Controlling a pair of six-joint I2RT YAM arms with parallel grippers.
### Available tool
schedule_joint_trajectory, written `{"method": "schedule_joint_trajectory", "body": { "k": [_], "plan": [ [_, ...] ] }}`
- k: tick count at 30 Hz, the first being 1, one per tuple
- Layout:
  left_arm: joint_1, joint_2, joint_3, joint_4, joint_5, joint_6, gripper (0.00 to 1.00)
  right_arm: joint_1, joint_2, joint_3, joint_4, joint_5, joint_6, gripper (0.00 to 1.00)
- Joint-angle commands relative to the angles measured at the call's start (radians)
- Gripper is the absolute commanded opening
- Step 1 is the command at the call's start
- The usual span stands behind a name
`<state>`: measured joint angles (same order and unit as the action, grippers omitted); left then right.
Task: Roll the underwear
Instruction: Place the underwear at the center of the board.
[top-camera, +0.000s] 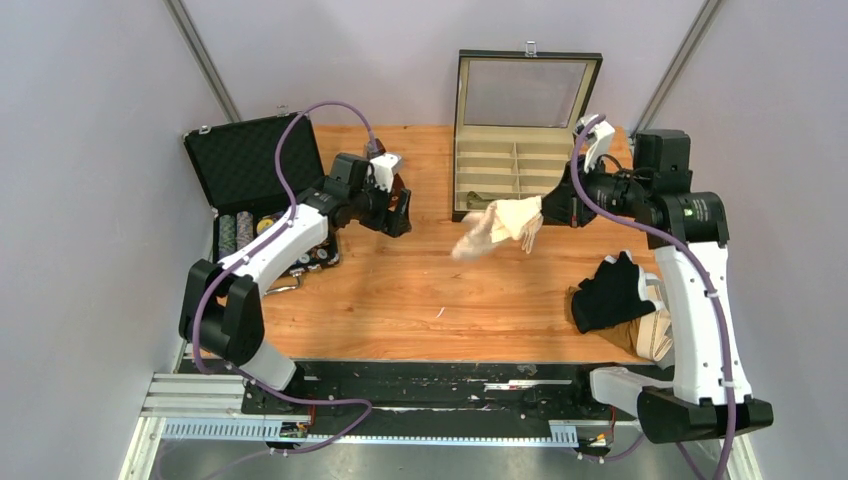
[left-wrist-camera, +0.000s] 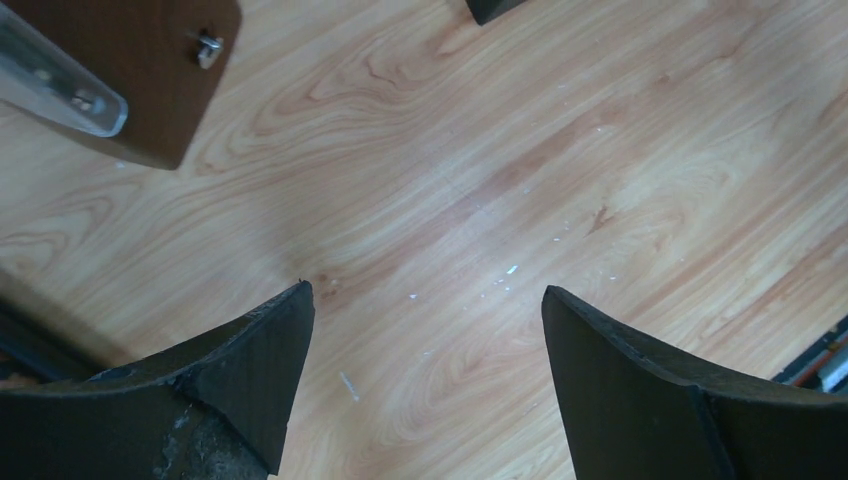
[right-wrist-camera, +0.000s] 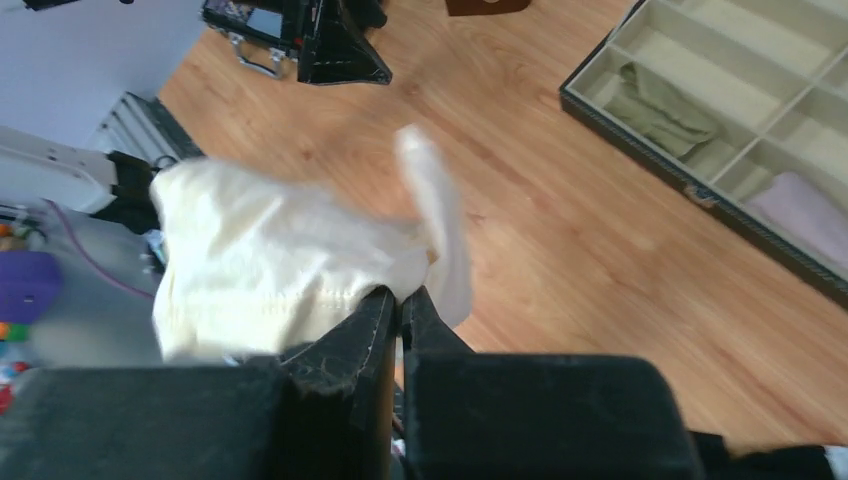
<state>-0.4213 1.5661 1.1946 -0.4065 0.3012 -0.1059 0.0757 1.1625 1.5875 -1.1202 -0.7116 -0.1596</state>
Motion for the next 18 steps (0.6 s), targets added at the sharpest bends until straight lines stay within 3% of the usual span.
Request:
{"method": "schedule_joint_trajectory", "body": {
  "k": [1,3,6,8,10,13,15,18],
  "plan": [
    [0.014,-0.090,-0.022,0.035,-0.071,0.073,0.91,-0.017,0.051,-0.068,0.054,-0.137,0.149,0.00],
    [0.016,-0.103,-0.038,0.035,-0.068,0.072,0.92,-0.035,0.066,-0.196,0.141,-0.159,0.219,0.00],
    [0.015,-0.118,-0.068,0.032,-0.049,0.070,0.91,-0.041,0.129,-0.398,0.256,-0.049,0.258,0.42],
    [0.015,-0.126,-0.083,0.025,-0.025,0.075,0.91,-0.064,0.176,-0.491,0.298,0.100,0.280,0.51],
    [0.016,-0.135,-0.097,0.019,-0.007,0.080,0.90,-0.146,0.207,-0.519,0.294,0.165,0.306,0.53],
    [0.015,-0.158,-0.126,0.026,0.027,0.090,0.89,-0.185,0.185,-0.480,0.252,0.124,0.219,0.53],
    [0.015,-0.172,-0.168,0.040,0.045,0.088,0.88,-0.176,0.154,-0.434,0.173,-0.040,0.018,0.49],
    [0.015,-0.180,-0.211,0.067,0.148,0.093,0.85,-0.093,0.075,-0.411,-0.005,-0.191,-0.433,0.46]
  ]
}}
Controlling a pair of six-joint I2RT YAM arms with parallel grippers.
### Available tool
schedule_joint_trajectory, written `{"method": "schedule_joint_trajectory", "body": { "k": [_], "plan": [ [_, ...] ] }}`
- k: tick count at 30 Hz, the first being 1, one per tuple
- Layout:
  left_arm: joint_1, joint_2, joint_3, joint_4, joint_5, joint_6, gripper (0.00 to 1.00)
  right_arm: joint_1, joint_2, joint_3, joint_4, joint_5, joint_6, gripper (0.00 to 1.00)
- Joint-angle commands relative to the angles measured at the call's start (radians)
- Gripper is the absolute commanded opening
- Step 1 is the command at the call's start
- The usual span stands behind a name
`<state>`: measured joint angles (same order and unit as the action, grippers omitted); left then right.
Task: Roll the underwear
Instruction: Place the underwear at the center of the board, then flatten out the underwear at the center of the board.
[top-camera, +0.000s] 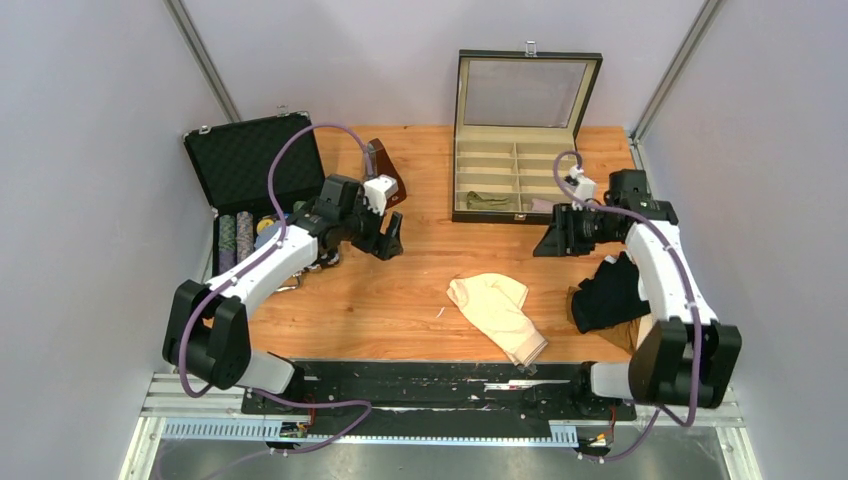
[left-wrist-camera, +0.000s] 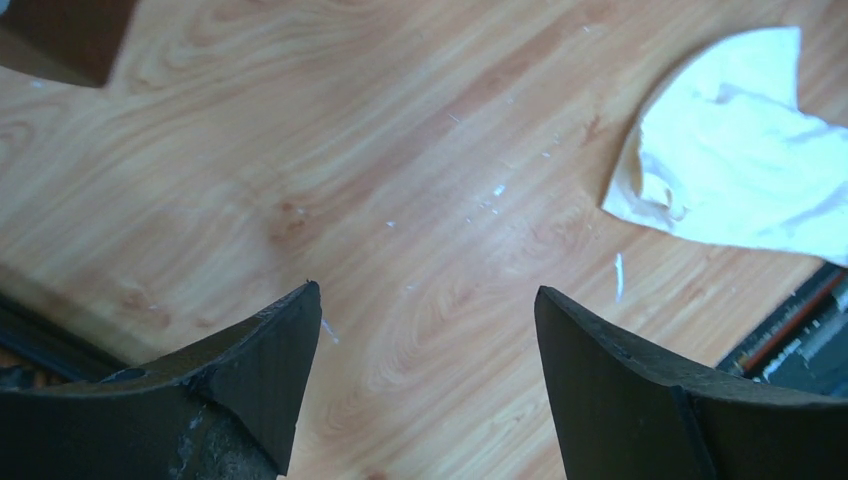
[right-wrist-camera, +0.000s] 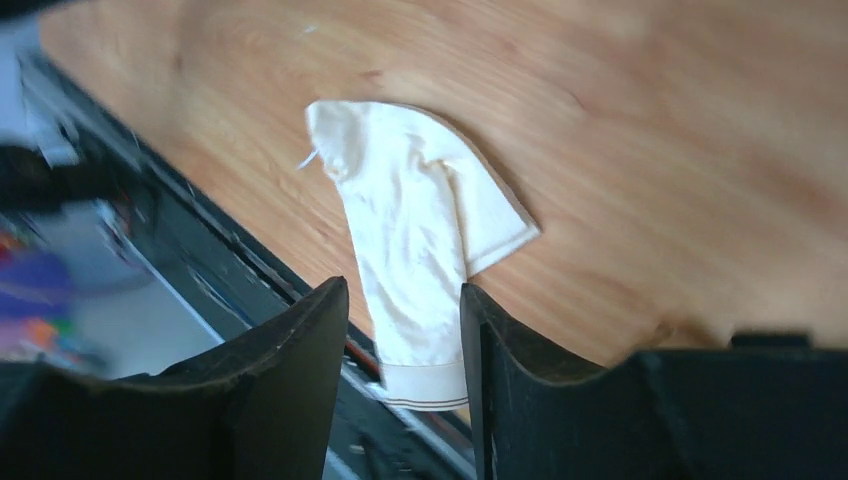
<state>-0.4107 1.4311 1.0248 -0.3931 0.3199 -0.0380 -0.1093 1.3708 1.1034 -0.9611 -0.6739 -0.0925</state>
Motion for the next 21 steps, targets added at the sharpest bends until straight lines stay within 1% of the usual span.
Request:
{"method": "schedule_joint_trajectory", "body": {
  "k": [1,2,3,4,5,6,9,11,13,16,21],
  "plan": [
    [0.004,-0.041,-0.058,0.061,0.158,0.028,0.84,0.133,-0.179,0.032,-0.188,-0.236,-0.632,0.46],
    [0.004,-0.037,-0.064,0.064,0.219,0.033,0.83,0.185,-0.222,-0.036,-0.198,-0.220,-0.756,0.46],
    [0.004,-0.027,-0.073,0.067,0.252,0.035,0.81,0.225,-0.265,-0.094,-0.200,-0.190,-0.840,0.47],
    [0.001,-0.016,-0.074,0.065,0.320,0.077,0.79,0.262,-0.315,-0.158,-0.201,-0.149,-0.913,0.48],
    [-0.002,-0.010,-0.072,0.054,0.346,0.099,0.76,0.295,-0.345,-0.215,-0.203,-0.105,-0.977,0.48],
    [-0.008,-0.002,-0.068,0.044,0.383,0.150,0.75,0.317,-0.376,-0.277,-0.206,-0.066,-1.042,0.48],
    [-0.019,0.005,-0.040,-0.002,0.408,0.246,0.75,0.348,-0.461,-0.413,-0.238,0.012,-1.229,0.52],
    [-0.020,0.015,-0.020,-0.028,0.392,0.265,0.76,0.370,-0.520,-0.476,-0.243,0.053,-1.309,0.54],
    [-0.020,0.023,-0.009,-0.042,0.380,0.270,0.76,0.395,-0.574,-0.530,-0.229,0.093,-1.356,0.54],
    [-0.020,0.026,-0.006,-0.034,0.376,0.258,0.77,0.434,-0.633,-0.594,-0.168,0.134,-1.365,0.52],
    [-0.020,0.016,-0.016,-0.019,0.367,0.226,0.77,0.485,-0.637,-0.629,-0.055,0.174,-1.300,0.47]
  ]
}}
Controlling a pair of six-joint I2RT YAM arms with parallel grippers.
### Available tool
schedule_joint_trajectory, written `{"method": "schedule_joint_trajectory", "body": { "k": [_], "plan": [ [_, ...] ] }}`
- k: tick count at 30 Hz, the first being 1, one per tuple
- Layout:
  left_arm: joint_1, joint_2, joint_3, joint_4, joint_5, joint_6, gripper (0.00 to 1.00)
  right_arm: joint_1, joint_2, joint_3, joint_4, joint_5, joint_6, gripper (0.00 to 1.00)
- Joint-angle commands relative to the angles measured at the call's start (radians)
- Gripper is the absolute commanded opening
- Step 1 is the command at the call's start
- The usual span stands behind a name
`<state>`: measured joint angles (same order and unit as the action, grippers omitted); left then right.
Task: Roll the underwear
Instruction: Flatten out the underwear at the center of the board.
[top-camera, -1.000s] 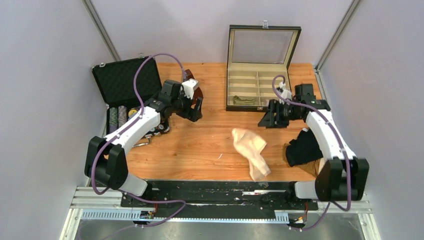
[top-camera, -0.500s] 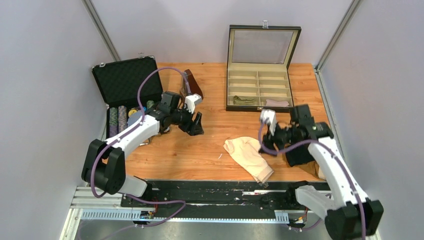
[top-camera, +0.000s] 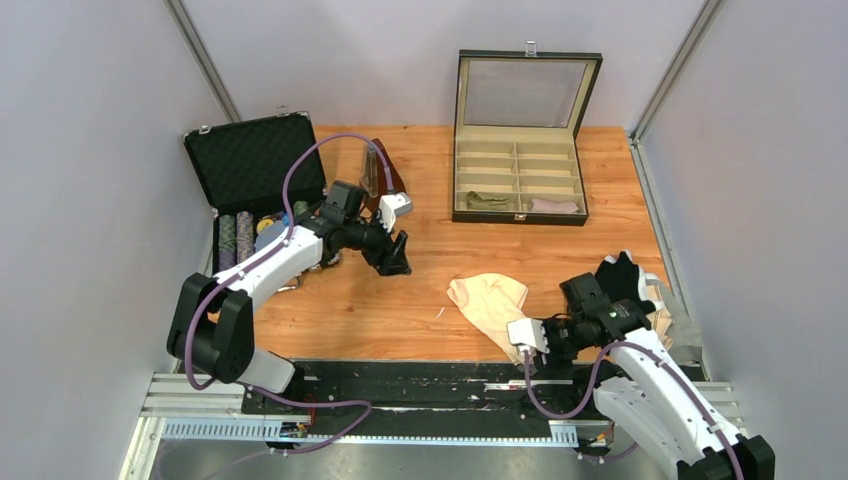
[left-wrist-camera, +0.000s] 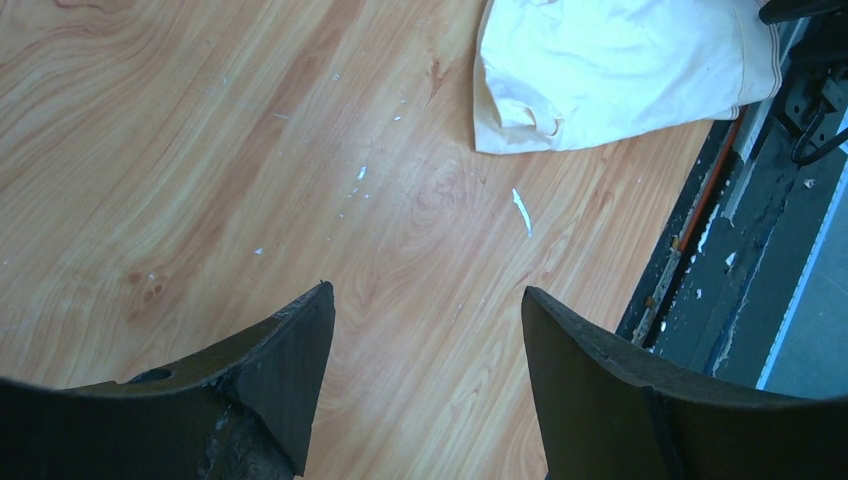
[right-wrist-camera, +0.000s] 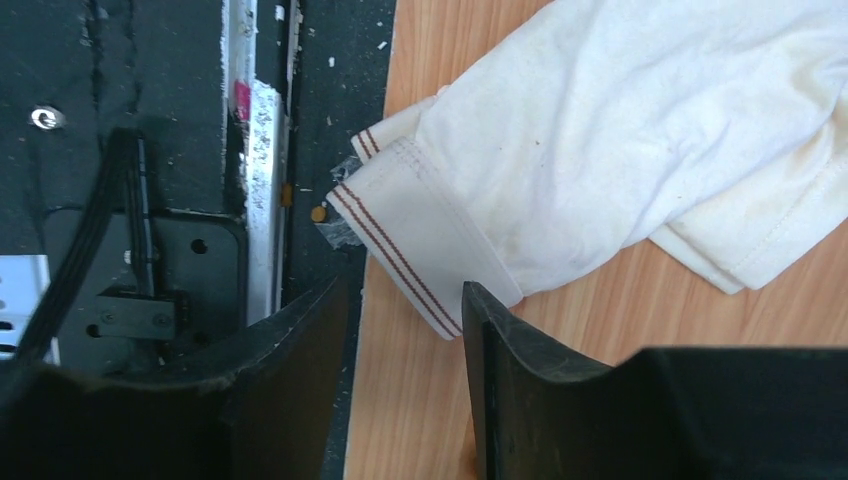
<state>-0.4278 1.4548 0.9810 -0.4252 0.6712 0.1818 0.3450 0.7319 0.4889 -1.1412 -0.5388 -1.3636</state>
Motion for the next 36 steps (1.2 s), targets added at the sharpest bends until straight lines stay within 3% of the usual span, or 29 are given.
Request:
{"method": "schedule_joint_trajectory", "body": {
  "k": [1,15,21,25,32,36],
  "plan": [
    [-0.003,-0.010,0.024,0.015,0.015,0.003,0.77,0.041,0.009,-0.017,0.155,0.047,-0.005,0.46],
    [-0.003,-0.013,0.003,0.053,0.010,-0.027,0.77,0.165,0.082,0.053,0.345,0.024,0.212,0.34],
    [-0.003,-0.019,-0.005,0.062,0.009,-0.035,0.77,0.245,0.211,0.100,0.509,0.066,0.383,0.10],
    [-0.003,-0.029,-0.014,0.063,0.010,-0.037,0.77,0.266,0.262,0.094,0.584,0.077,0.400,0.13],
    [-0.003,-0.054,-0.043,0.071,0.006,-0.034,0.77,0.277,0.315,0.092,0.440,0.067,0.302,0.23],
    [-0.003,-0.068,-0.058,0.082,0.006,-0.038,0.78,0.278,0.328,0.102,0.376,0.049,0.276,0.18]
  ]
}}
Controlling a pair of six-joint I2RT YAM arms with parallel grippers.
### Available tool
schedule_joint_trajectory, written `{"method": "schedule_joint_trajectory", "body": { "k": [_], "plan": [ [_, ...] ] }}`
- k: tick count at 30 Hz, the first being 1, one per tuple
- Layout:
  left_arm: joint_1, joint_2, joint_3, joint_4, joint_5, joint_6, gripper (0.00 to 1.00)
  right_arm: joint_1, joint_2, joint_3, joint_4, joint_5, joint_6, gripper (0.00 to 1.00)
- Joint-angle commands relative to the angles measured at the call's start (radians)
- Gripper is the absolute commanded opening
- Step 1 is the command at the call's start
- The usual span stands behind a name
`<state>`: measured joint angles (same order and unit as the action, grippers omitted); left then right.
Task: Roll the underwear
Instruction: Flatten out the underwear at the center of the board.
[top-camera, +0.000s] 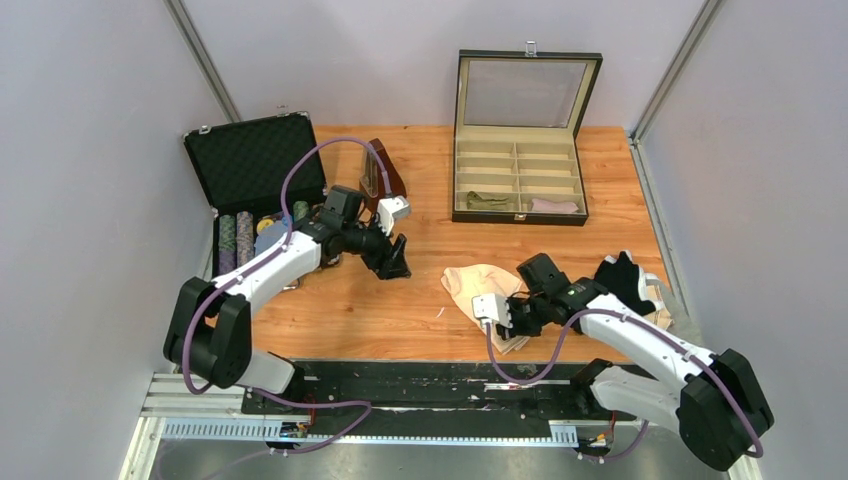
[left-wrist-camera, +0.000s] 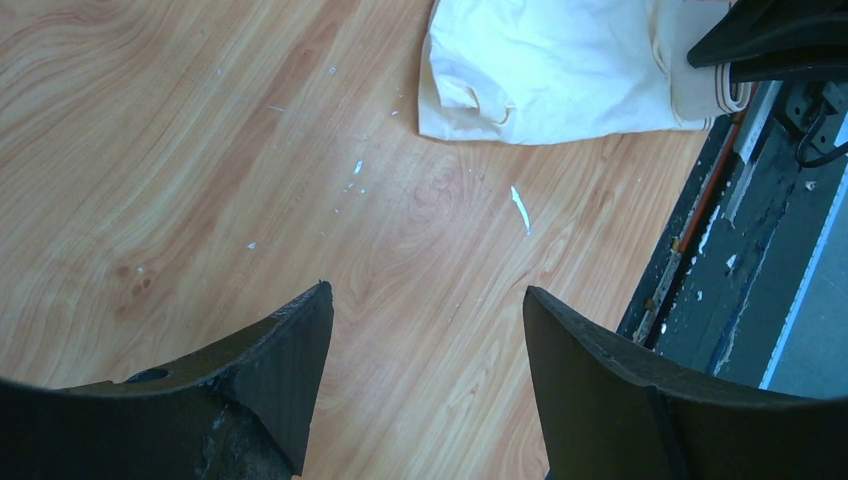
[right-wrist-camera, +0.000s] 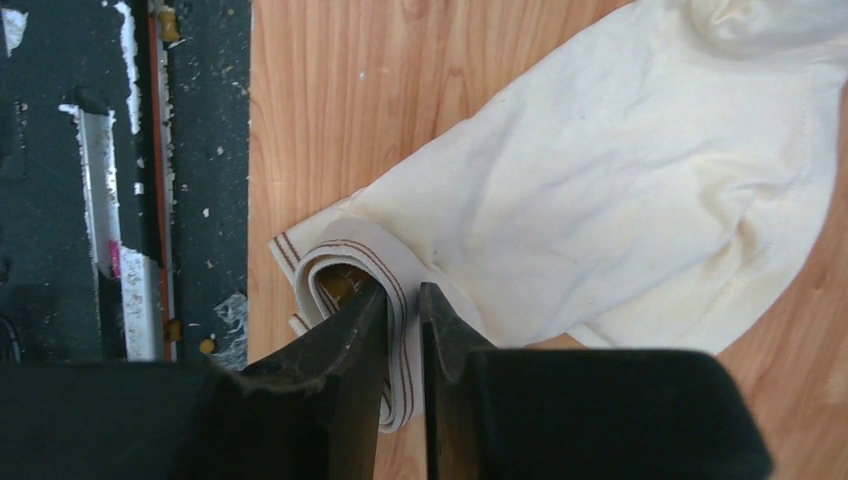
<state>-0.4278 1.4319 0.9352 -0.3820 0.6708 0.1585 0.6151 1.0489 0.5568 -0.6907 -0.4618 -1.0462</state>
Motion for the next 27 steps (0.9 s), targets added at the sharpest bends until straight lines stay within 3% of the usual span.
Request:
{"method": "schedule_joint_trajectory", "body": {
  "k": [1,3,7,11,17,22,27],
  "plan": [
    [-0.002,-0.049,-0.014,0.040,0.005,-0.014,0.78,0.008,0.017,0.043,-0.084,-0.029,-0.046,0.12],
    [-0.002,-0.051,-0.015,0.037,0.004,-0.012,0.78,0.008,0.029,0.079,-0.092,-0.030,-0.030,0.01],
    [-0.003,-0.064,-0.008,0.028,-0.029,-0.008,0.78,0.008,0.080,0.292,-0.090,-0.057,0.121,0.00],
    [-0.002,-0.105,0.020,0.001,-0.129,0.014,0.80,0.008,0.194,0.650,-0.159,-0.066,0.389,0.00],
    [-0.001,-0.311,-0.011,0.113,-0.372,0.078,0.81,0.001,0.314,1.030,-0.255,-0.112,0.732,0.00],
    [-0.002,-0.434,-0.024,0.164,-0.502,0.129,0.83,-0.101,0.352,1.021,-0.188,-0.245,0.999,0.00],
    [-0.004,-0.452,-0.014,0.159,-0.462,0.163,0.81,-0.287,0.432,0.812,-0.112,-0.318,1.183,0.00]
  ]
}}
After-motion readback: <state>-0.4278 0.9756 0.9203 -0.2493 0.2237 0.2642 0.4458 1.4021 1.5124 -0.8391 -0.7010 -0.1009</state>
